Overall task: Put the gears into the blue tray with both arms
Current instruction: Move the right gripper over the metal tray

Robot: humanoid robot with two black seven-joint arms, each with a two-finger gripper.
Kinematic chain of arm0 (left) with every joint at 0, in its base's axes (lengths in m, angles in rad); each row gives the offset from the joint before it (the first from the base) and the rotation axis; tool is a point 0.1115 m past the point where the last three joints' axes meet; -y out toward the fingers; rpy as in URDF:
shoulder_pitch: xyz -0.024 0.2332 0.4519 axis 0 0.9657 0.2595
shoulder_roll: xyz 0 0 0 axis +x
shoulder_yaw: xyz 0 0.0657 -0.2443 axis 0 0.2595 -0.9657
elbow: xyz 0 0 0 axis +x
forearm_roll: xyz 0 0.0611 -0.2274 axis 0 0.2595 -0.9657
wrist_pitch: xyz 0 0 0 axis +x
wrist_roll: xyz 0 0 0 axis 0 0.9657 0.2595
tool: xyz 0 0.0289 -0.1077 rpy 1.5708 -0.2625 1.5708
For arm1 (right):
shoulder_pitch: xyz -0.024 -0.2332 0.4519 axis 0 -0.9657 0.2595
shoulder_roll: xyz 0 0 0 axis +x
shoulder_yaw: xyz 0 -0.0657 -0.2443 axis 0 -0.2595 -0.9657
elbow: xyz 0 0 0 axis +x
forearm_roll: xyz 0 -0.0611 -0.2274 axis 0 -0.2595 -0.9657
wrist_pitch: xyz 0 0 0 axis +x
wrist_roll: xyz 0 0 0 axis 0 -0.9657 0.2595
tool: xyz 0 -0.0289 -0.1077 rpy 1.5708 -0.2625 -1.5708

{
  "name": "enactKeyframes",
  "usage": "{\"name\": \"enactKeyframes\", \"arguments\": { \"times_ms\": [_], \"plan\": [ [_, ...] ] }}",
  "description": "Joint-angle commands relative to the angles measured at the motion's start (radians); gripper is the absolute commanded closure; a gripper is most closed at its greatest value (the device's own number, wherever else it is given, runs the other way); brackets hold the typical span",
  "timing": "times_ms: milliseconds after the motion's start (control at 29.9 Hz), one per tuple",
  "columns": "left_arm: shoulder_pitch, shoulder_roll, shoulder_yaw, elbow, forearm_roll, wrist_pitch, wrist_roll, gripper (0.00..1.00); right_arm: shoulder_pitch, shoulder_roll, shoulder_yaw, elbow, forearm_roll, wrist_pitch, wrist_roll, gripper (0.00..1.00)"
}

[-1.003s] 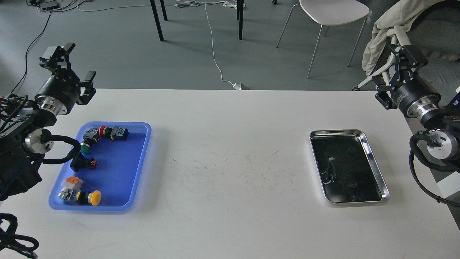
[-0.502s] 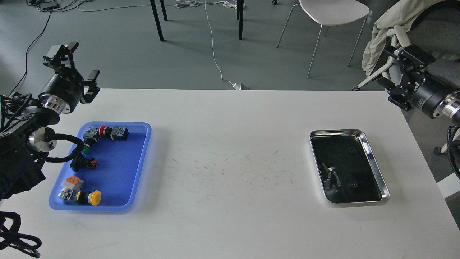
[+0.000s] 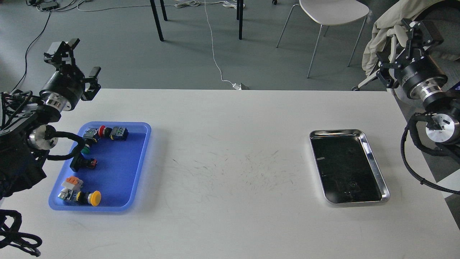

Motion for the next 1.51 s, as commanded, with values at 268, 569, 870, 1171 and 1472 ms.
{"name": "enactKeyframes", "arguments": {
  "times_ms": [268, 569, 870, 1171, 1472],
  "plan": [
    [0.002, -0.002, 0.0, 0.0, 0.0, 0.0, 0.0, 0.01, 0.197, -0.134, -0.396, 0.053, -0.222, 0.014, 0.0, 0.01],
    [0.003, 0.0, -0.003, 0.0, -0.003, 0.0, 0.0, 0.01, 0.343, -0.187, -0.632, 0.041, -0.459, 0.047, 0.0, 0.01],
    [0.003, 0.0, -0.008, 0.0, -0.003, 0.0, 0.0, 0.01, 0.366, -0.193, -0.633, 0.02, -1.092, 0.129, 0.0, 0.01],
    [0.005, 0.0, -0.003, 0.0, -0.003, 0.0, 0.0, 0.01, 0.355, -0.227, -0.655, 0.017, -1.269, 0.138, 0.0, 0.01],
    [0.005, 0.0, -0.002, 0.0, -0.003, 0.0, 0.0, 0.01, 0.366, -0.24, -0.665, -0.009, -1.415, 0.322, 0.0, 0.01]
  ]
}}
